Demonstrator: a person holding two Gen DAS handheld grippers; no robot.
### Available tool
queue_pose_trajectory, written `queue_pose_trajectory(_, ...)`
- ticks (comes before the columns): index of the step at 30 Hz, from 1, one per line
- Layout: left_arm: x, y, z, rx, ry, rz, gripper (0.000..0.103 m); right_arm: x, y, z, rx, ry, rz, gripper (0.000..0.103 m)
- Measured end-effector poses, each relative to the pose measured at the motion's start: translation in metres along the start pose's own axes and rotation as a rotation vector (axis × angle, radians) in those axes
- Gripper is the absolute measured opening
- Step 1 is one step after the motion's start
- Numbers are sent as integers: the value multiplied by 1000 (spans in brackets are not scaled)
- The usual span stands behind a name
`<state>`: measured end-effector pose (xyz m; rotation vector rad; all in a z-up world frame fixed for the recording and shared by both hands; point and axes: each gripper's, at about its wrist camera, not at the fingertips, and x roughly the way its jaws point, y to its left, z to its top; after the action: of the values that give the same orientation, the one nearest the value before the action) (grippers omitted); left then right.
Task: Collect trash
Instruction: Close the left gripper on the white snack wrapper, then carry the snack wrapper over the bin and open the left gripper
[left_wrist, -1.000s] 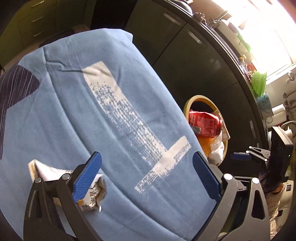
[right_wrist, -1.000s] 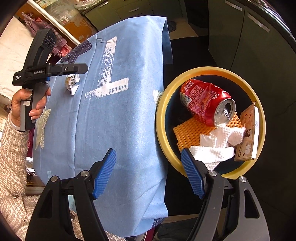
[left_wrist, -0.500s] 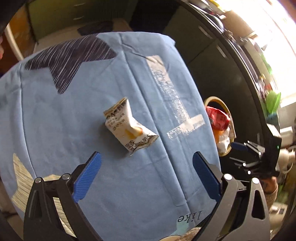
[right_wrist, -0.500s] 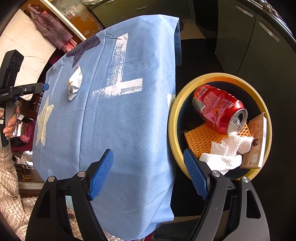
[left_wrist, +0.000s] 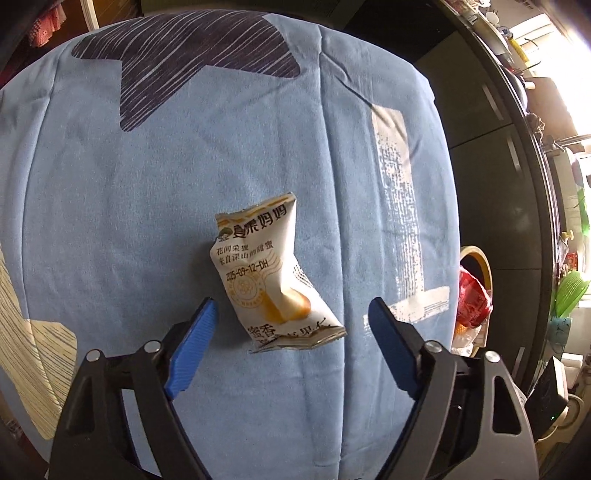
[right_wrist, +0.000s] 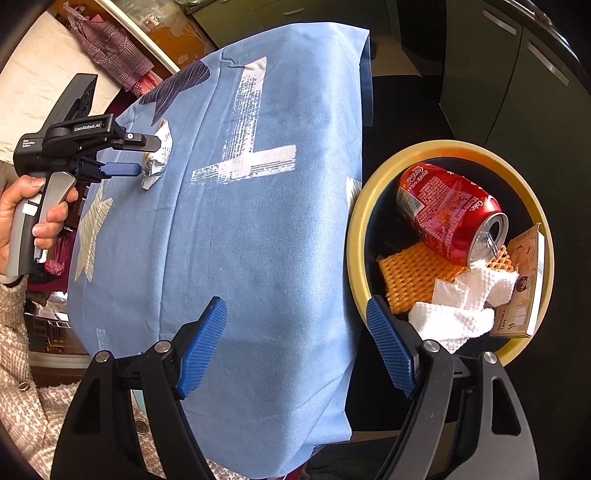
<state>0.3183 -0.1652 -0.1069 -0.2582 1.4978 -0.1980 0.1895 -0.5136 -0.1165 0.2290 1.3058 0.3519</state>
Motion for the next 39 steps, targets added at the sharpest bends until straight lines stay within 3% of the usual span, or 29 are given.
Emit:
queue_pose_trajectory(3, 6, -8, 3, 3, 11, 25, 66, -1, -9, -4, 16, -6, 8, 78)
queue_pose_trajectory(8, 15, -12, 4, 22, 40, 47, 42, -4, -21, -10, 32, -13, 10, 77)
queue_pose_trajectory(13, 13, -16, 0, 80, 20, 61, 31, -7, -24, -13, 38, -22, 3, 78)
queue_pose_trajectory(21, -27, -43, -26, 307, -133, 95, 29, -19, -32, -16, 61, -61, -32, 77)
queue_pose_trajectory(25, -45, -68, -44, 406, -161, 54, 29, -33, -45, -16, 108, -104, -67, 77)
queue_pose_trajectory(31, -35, -144, -69, 567, -117, -41, 29, -69, -59, -28, 146, -171, -71, 77)
queue_pose_trajectory(36, 14, -220, -78, 651, -18, -155, 29, -100, -74, -44, 181, -236, -69, 77)
queue_pose_trajectory(39, 48, -263, -89, 710, 26, -183, 29, -113, -84, -56, 204, -259, -72, 77)
